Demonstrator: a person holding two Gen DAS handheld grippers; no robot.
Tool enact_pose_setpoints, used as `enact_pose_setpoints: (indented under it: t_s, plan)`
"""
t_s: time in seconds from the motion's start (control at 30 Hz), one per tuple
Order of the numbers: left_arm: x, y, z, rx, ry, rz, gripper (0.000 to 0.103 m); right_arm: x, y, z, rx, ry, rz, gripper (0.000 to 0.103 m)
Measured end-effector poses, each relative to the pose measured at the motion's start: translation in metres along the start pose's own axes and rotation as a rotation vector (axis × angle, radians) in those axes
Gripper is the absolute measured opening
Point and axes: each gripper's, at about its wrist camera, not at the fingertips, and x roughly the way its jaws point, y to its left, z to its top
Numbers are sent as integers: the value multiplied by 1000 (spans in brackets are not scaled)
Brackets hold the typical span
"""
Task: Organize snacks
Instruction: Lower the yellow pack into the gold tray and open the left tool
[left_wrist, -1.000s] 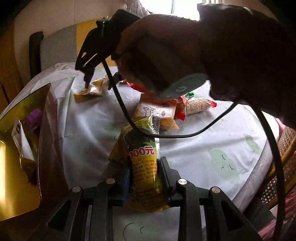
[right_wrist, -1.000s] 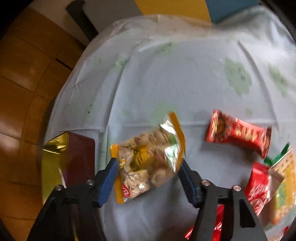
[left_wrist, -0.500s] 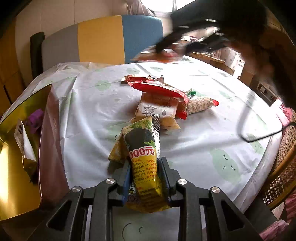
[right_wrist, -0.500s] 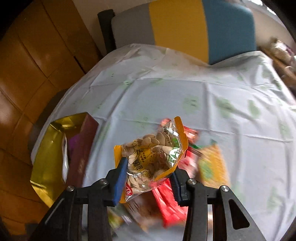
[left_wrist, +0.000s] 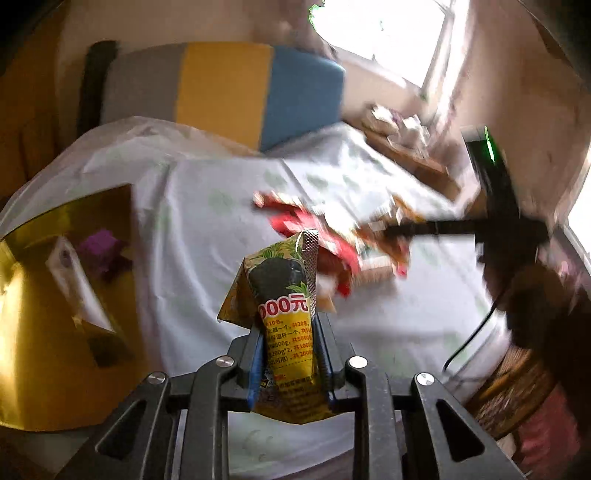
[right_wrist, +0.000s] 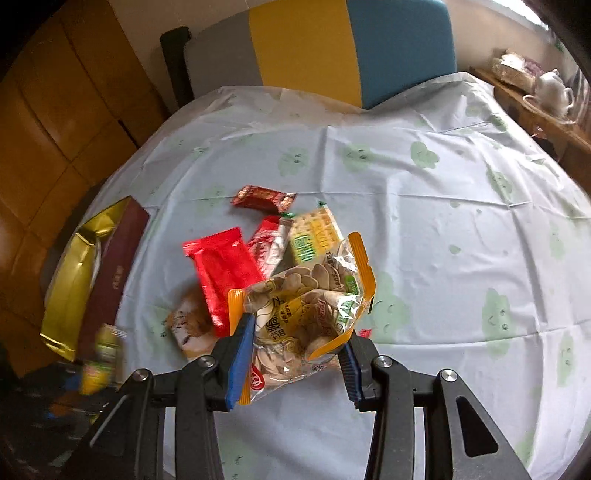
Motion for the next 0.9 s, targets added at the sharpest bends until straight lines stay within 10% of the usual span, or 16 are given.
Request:
enact_pose_setpoints:
  t_s: [0.47,0.9]
  plan:
    - [-16,141,28,-529,9,101,25,-18,0,6,17,-82,34,44]
    - [18,123,0,-374,122,261,34,-19,0,5,20,-86,21,44]
